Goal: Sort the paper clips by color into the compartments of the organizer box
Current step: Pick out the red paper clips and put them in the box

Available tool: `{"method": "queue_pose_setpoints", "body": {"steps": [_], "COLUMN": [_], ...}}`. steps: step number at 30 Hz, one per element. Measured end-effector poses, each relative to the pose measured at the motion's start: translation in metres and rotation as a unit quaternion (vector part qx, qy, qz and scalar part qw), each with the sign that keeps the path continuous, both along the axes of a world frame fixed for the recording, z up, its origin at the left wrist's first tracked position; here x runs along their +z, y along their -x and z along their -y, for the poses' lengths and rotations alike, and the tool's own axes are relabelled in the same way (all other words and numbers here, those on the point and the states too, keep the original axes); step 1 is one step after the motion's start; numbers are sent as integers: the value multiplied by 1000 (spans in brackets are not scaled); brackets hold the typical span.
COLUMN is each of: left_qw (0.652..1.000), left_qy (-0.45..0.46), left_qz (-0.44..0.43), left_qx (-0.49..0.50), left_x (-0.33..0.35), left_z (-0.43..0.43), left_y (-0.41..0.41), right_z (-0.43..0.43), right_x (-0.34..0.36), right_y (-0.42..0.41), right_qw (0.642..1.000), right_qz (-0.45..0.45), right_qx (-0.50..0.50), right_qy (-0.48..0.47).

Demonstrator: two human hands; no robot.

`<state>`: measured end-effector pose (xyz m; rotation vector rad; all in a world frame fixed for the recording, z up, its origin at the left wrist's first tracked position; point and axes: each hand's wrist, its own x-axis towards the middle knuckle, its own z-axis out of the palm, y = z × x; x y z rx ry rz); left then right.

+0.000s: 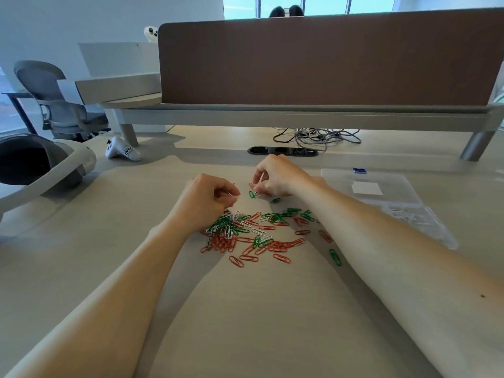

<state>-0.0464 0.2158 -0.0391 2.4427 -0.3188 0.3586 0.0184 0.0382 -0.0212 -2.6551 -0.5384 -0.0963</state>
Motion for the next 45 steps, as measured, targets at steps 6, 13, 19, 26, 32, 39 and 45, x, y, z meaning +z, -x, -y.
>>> {"method": "queue_pose_setpoints", "body": {"steps": [6,13,19,26,32,39,45], "left_qw": [999,997,993,985,985,995,997], "left_qy": [-30,-56,-90,-145,-148,-91,-56], "left_qz": [-18,-52,-67,-95,-92,-30,-36], "left_qx": [5,20,23,20,17,41,43], "left_x": [2,0,2,5,6,8,7], "left_z": [-3,-5,-3,-5,-3,-6,-8], "left_y": [0,-3,-1,-1,2,4,5], "right_z": [-6,-6,-5,3,3,-5,-15], "right_x": [-5,-3,0,4,13,13,10], "right_y": [-10,-5,4,22,42,60,65], "right_qw": [998,994,991,997,998,997,995], "right_qz": [-12,-27,-23,-10,-17,-34,-52], "right_qx": [15,18,33,42,48,53,36], "right_qy": [56,100,128,71,26,33,75]}}
